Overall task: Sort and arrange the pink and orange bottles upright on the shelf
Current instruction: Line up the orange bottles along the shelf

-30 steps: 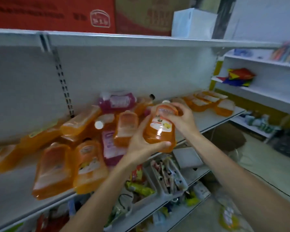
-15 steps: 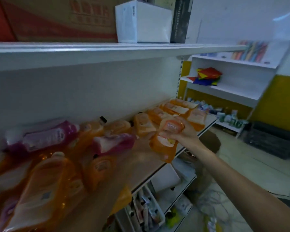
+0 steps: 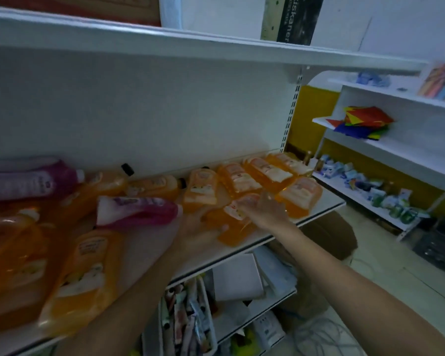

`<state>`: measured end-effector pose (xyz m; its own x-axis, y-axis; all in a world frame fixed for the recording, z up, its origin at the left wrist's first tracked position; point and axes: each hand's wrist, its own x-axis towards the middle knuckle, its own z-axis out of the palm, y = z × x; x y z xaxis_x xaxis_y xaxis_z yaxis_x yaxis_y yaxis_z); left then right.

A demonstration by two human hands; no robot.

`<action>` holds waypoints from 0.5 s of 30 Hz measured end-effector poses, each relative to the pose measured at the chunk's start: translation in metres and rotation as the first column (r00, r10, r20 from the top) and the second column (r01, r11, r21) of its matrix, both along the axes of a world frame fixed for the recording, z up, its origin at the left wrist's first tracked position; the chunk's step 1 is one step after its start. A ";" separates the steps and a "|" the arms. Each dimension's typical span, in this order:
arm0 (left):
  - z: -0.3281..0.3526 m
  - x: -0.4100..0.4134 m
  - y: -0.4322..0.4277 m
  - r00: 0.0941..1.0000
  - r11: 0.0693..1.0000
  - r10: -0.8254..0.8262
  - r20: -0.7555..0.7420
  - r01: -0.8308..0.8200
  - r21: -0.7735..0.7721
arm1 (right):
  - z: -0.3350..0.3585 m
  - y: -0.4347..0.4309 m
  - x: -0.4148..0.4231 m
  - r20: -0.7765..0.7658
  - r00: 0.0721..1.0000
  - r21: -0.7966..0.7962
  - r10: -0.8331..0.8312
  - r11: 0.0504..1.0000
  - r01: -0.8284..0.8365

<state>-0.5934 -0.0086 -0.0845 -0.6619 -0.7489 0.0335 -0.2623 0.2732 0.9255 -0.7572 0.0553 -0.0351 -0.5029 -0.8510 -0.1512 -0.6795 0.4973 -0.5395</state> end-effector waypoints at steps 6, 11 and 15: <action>0.006 0.010 0.024 0.937 0.896 0.343 0.067 -0.305 -0.322 | 0.008 -0.010 0.000 -0.481 0.867 0.015 0.132 0.990 -0.142; 0.024 0.051 0.040 0.859 0.784 0.508 0.052 -0.437 -0.440 | -0.003 -0.031 0.036 -0.564 0.768 -0.248 0.305 0.824 -0.510; 0.042 0.106 0.059 0.805 0.655 0.593 0.027 -0.462 -0.598 | -0.009 -0.045 0.097 -0.494 0.730 -0.360 0.472 0.653 -0.666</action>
<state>-0.4877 0.0504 -0.0426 -0.1988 -0.8673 0.4563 -0.6821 0.4568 0.5711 -0.6602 0.0098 -0.0438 0.1767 -0.8829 0.4350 -0.9096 -0.3153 -0.2704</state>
